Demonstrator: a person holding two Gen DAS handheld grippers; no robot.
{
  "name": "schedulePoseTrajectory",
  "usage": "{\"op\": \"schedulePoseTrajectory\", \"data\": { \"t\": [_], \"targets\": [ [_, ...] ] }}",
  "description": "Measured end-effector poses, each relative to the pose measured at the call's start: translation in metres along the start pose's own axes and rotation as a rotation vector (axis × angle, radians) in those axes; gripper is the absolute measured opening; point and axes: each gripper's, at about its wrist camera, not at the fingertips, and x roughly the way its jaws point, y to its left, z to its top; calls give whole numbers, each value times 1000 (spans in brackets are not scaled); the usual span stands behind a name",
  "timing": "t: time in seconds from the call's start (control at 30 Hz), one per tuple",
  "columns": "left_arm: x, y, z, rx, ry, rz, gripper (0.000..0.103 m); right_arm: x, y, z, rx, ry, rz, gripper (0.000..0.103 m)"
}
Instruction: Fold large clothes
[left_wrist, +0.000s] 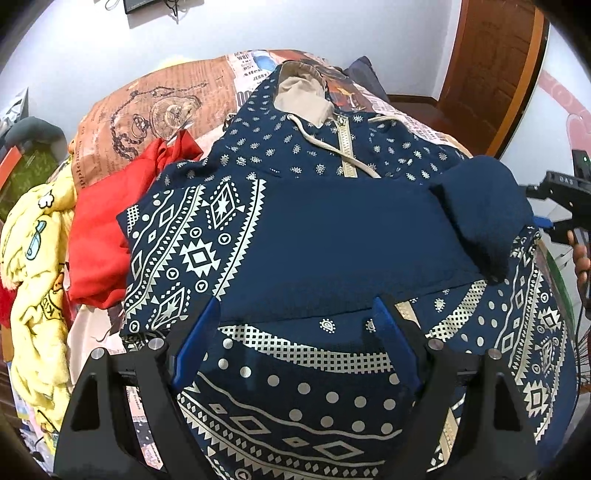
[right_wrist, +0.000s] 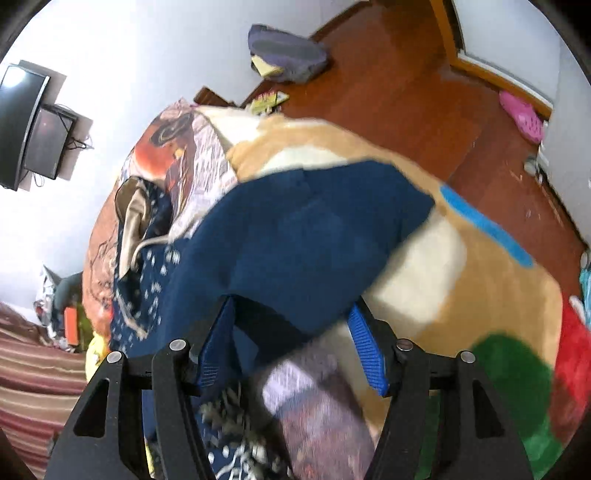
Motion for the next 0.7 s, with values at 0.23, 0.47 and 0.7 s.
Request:
{"op": "schedulePoseTrajectory", "data": {
  "t": [0.23, 0.47, 0.7],
  "targets": [
    [-2, 2, 1, 0, -11, 2, 84, 5, 19, 13, -88, -23, -37, 8],
    [-15, 14, -3, -13, -51, 2, 84, -50, 104, -1, -333, -138, 23, 6],
    [-38, 42, -16, -70, -100, -7, 84, -81, 212, -40, -544, -156, 157, 6]
  ]
}}
